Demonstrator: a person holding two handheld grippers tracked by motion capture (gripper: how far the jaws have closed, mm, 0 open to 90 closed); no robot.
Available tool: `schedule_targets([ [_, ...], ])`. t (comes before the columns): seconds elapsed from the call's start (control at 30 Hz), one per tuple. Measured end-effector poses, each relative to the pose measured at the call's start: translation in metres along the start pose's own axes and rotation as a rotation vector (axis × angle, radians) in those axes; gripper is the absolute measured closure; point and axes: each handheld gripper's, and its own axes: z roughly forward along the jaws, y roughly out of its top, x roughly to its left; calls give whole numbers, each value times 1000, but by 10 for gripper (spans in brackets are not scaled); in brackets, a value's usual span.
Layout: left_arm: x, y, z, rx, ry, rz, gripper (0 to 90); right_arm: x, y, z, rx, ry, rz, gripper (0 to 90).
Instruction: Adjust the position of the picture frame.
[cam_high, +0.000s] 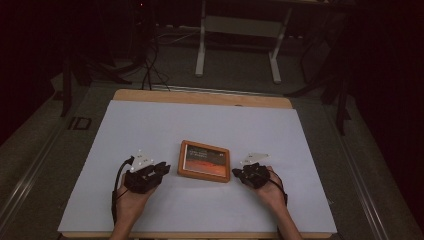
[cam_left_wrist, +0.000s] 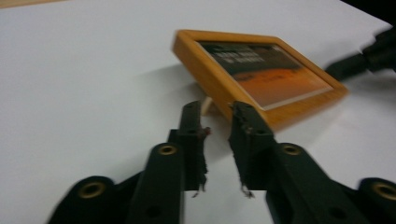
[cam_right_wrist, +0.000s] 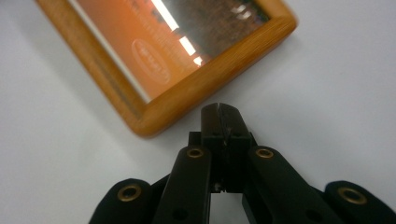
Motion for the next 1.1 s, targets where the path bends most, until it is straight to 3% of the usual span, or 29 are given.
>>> schedule_targets([
  [0.2,-14,-2,2,24,-68,52,881,-7,14,-4,-43,-19,3,900],
  [0.4,-24,-2,8,45,-107,120,890,-16,30,12,-39,-36,8,900],
  [0.87,-30,-7,29,92,-100,174,892,-34,57,35,-104,-75,107,900],
  [1.1,-30,-6,38,109,-96,184,891,-40,69,53,-59,-83,128,900],
])
